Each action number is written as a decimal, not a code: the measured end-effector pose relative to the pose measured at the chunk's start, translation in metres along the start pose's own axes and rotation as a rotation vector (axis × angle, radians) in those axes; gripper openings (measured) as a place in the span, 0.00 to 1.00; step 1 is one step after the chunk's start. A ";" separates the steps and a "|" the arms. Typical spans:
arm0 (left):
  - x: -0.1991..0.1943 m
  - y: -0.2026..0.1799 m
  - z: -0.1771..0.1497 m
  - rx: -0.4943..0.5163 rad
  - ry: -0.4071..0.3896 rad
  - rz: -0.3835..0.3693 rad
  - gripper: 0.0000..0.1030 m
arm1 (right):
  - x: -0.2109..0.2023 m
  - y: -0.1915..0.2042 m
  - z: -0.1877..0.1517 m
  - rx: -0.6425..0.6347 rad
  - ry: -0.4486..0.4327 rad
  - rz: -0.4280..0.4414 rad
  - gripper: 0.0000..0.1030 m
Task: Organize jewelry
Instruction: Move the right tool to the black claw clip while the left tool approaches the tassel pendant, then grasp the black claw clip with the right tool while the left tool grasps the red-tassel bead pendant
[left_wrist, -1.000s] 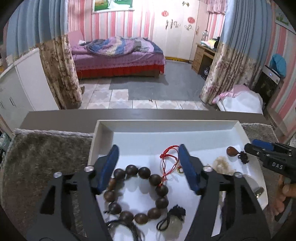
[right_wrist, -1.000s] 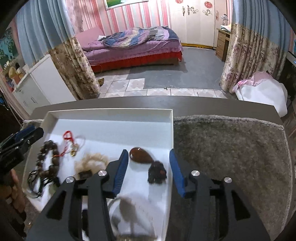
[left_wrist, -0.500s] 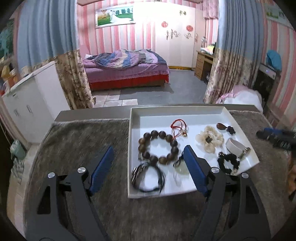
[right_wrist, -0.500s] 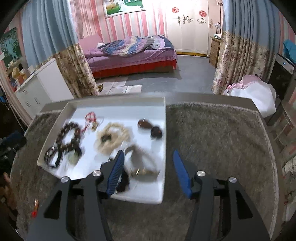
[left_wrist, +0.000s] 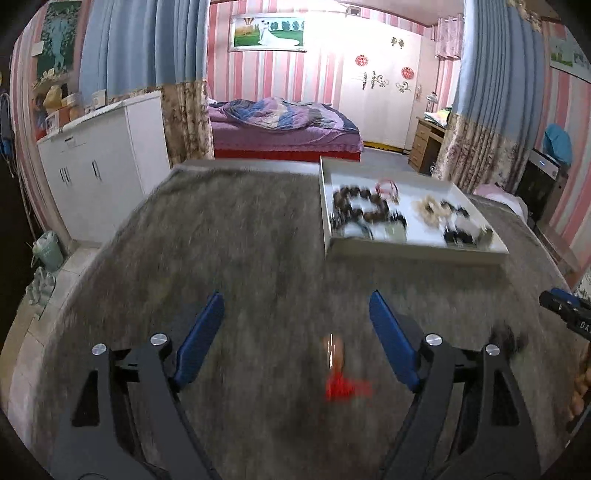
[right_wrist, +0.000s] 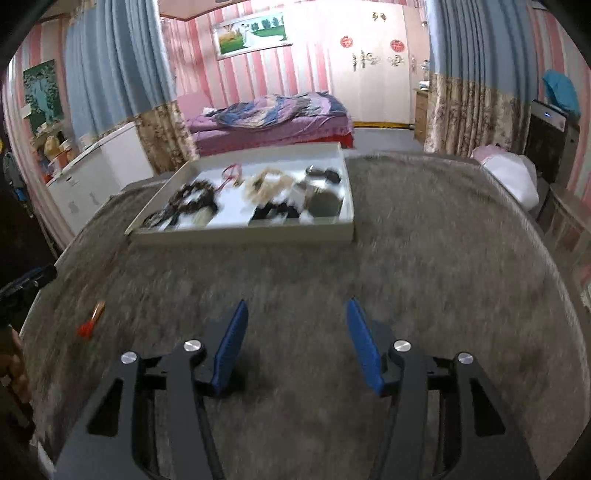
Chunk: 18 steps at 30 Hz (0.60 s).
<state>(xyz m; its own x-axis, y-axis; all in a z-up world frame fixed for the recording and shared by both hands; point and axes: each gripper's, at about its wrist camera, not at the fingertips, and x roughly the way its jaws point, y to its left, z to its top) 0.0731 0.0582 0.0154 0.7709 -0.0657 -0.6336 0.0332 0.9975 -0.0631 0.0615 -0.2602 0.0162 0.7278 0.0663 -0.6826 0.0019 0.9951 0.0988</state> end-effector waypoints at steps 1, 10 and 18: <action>-0.003 -0.002 -0.010 0.013 0.010 0.015 0.82 | -0.003 0.002 -0.006 -0.008 0.005 -0.002 0.57; 0.005 -0.005 -0.053 -0.004 0.087 -0.009 0.82 | 0.005 0.036 -0.034 -0.036 0.047 0.052 0.64; 0.023 -0.010 -0.047 0.004 0.125 -0.034 0.82 | 0.030 0.052 -0.041 -0.069 0.094 0.058 0.64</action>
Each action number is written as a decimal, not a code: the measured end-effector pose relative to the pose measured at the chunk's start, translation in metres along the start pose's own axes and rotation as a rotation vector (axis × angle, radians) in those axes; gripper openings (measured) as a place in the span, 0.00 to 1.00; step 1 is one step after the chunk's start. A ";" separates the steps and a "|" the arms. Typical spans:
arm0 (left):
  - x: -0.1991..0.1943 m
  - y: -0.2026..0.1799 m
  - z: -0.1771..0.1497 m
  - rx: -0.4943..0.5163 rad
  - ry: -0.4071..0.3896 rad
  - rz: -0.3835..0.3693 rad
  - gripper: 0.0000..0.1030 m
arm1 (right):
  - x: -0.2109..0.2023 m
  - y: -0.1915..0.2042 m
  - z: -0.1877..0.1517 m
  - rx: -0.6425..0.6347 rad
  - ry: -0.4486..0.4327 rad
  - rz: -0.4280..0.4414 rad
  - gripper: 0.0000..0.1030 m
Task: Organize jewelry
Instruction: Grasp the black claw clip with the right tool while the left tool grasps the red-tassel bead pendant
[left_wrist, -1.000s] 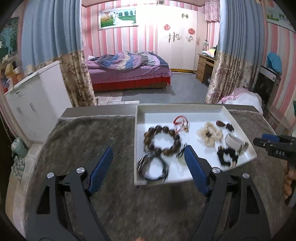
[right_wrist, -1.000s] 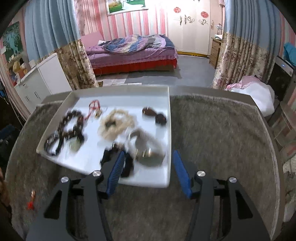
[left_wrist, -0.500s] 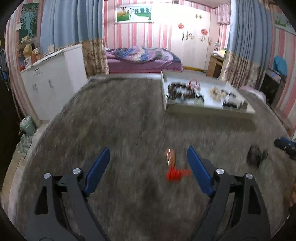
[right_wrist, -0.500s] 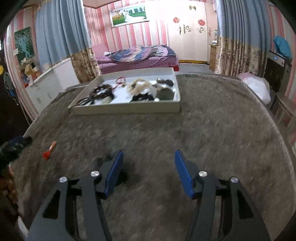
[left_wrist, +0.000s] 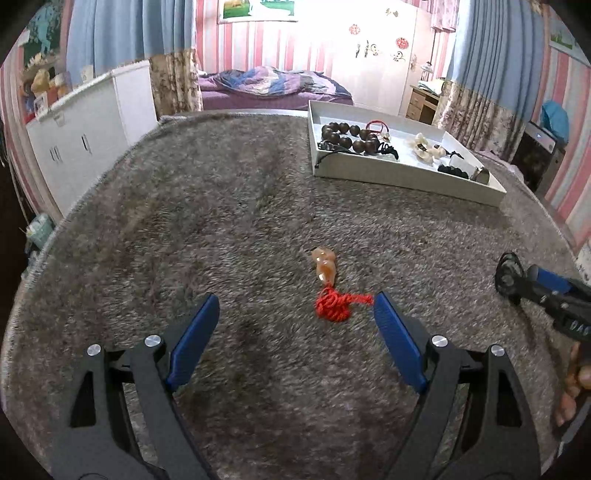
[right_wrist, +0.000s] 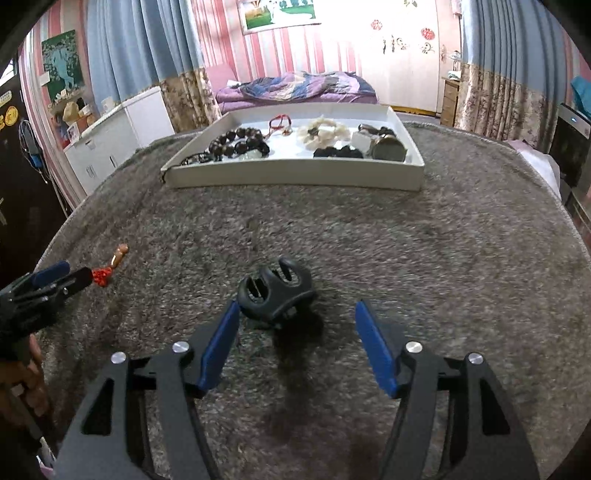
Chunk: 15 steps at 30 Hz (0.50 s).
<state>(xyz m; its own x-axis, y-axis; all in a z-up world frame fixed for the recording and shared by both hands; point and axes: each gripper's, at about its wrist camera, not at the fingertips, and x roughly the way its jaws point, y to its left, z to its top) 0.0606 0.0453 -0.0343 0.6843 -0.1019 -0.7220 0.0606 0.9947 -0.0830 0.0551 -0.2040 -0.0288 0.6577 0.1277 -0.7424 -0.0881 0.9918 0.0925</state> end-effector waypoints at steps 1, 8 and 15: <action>0.002 -0.001 0.000 0.006 0.001 0.003 0.82 | 0.003 0.001 0.000 -0.010 0.012 0.004 0.64; 0.017 -0.016 0.004 0.047 0.035 -0.010 0.76 | 0.016 0.006 0.001 -0.035 0.035 -0.017 0.63; 0.029 -0.023 0.002 0.074 0.074 -0.033 0.52 | 0.017 0.009 -0.002 -0.054 0.032 0.001 0.47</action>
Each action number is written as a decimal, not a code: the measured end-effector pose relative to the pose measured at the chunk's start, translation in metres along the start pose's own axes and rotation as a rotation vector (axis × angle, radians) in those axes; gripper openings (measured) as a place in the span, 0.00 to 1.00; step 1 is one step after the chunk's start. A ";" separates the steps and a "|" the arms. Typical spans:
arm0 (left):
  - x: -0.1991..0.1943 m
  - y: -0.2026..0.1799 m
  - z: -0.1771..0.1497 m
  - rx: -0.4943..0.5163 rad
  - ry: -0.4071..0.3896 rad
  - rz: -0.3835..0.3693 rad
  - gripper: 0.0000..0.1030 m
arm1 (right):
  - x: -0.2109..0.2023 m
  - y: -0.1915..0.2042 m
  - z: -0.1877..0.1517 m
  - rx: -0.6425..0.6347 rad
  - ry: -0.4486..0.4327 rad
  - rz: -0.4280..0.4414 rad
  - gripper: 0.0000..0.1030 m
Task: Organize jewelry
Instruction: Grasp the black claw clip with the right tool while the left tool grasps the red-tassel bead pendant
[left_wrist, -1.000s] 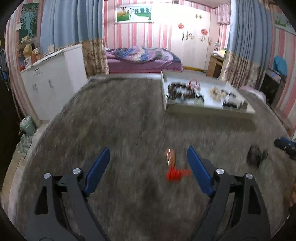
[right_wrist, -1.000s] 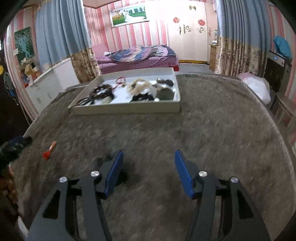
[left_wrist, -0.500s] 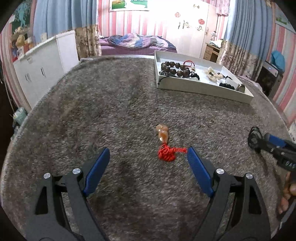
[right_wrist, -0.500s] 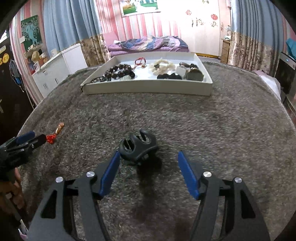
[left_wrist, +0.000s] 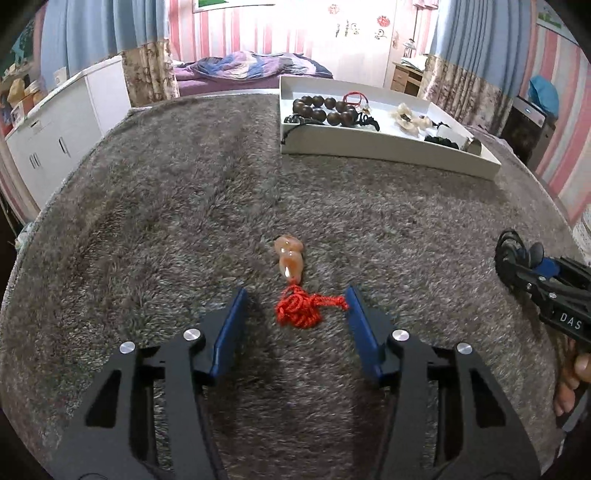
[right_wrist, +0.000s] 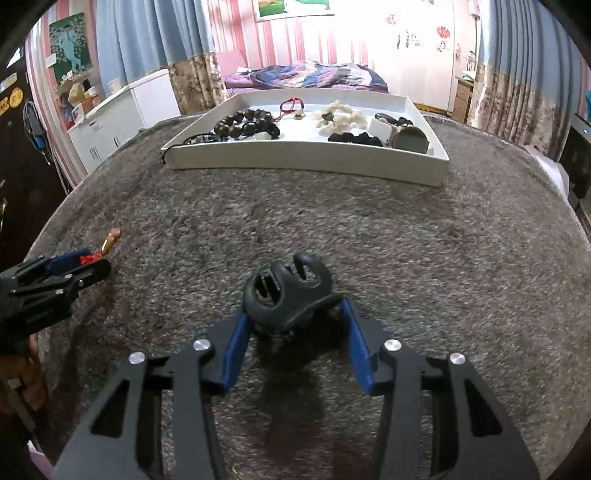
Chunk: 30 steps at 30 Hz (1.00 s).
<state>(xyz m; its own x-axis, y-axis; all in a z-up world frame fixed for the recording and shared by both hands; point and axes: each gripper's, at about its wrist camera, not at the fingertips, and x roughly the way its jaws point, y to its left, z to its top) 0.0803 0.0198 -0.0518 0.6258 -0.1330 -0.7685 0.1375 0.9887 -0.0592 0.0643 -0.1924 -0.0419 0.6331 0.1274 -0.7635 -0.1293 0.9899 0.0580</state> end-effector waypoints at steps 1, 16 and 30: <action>0.000 0.000 0.000 -0.003 -0.002 -0.002 0.50 | 0.000 -0.001 -0.001 0.004 -0.004 0.003 0.47; -0.001 -0.001 0.000 -0.004 -0.022 0.008 0.18 | 0.000 -0.003 -0.003 0.017 0.000 0.011 0.47; -0.013 -0.002 -0.003 0.010 -0.067 0.038 0.08 | -0.002 -0.005 -0.004 0.023 -0.005 0.018 0.47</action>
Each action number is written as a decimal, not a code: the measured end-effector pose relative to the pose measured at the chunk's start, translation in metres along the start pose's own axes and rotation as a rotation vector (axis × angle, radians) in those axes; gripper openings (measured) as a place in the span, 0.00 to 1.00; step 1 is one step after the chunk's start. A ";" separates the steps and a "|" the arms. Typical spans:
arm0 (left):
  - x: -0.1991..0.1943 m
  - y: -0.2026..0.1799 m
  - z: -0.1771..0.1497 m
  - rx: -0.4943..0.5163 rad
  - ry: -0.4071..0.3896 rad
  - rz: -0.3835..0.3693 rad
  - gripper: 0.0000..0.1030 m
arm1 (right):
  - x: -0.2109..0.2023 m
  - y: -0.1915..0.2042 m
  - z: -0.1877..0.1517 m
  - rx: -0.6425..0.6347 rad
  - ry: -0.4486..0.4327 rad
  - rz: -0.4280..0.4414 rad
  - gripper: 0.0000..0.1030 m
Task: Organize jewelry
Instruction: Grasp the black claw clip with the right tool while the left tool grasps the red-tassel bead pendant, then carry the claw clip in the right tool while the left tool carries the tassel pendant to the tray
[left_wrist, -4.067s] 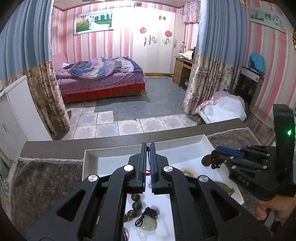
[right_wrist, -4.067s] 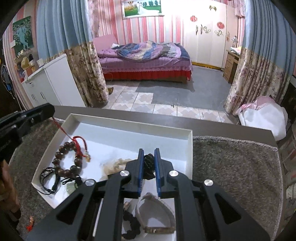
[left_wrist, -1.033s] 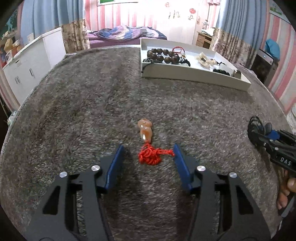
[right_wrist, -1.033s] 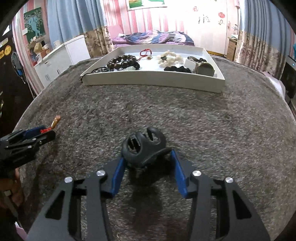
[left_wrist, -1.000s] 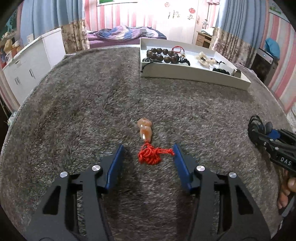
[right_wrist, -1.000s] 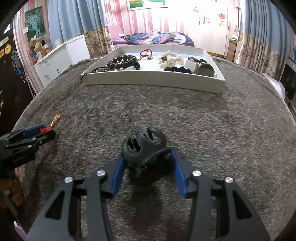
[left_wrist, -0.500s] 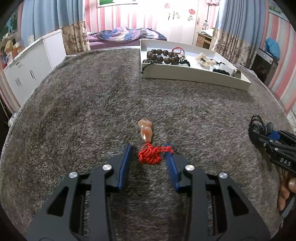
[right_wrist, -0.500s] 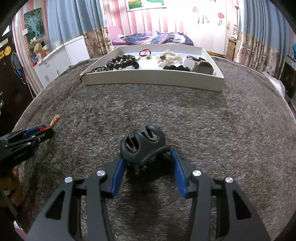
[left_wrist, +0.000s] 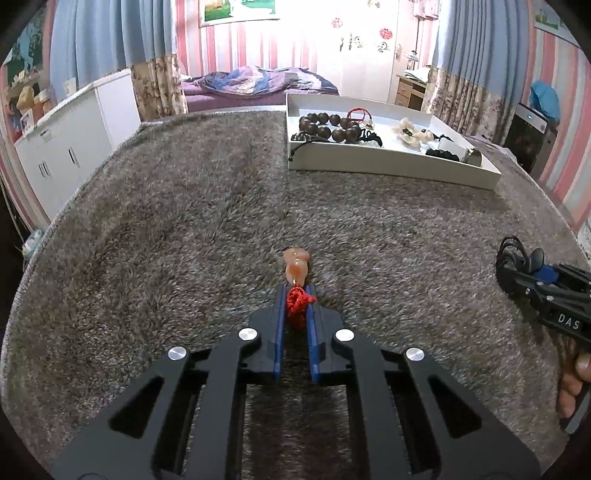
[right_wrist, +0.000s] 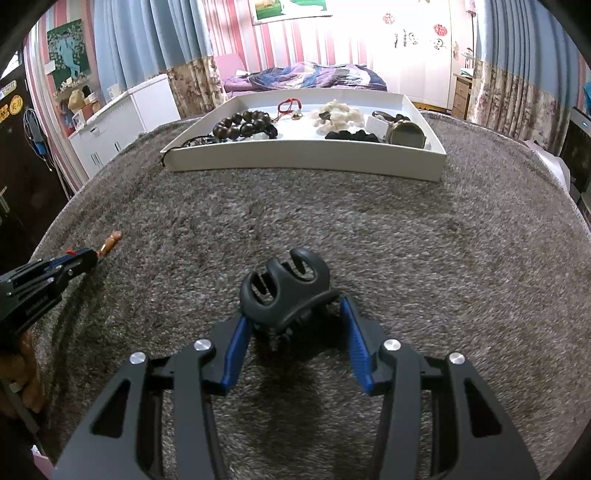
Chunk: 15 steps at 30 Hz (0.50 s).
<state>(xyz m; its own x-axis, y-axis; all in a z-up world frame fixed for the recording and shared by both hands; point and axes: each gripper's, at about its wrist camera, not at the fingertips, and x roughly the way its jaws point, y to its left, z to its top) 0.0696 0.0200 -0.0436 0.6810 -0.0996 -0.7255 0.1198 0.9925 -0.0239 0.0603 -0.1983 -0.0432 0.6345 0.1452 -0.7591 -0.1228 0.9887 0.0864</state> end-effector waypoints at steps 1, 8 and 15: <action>-0.001 -0.001 0.000 0.006 -0.004 0.002 0.08 | -0.002 0.000 0.000 0.003 -0.007 -0.003 0.47; -0.018 -0.005 0.009 0.030 -0.004 -0.044 0.08 | -0.018 -0.010 0.006 0.027 -0.036 -0.015 0.47; -0.040 -0.004 0.034 0.009 -0.053 -0.089 0.07 | -0.043 -0.023 0.025 0.024 -0.085 -0.018 0.47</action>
<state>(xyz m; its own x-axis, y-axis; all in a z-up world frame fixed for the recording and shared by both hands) 0.0663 0.0180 0.0092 0.7050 -0.1909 -0.6831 0.1872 0.9790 -0.0803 0.0550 -0.2260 0.0031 0.6991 0.1287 -0.7033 -0.0926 0.9917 0.0894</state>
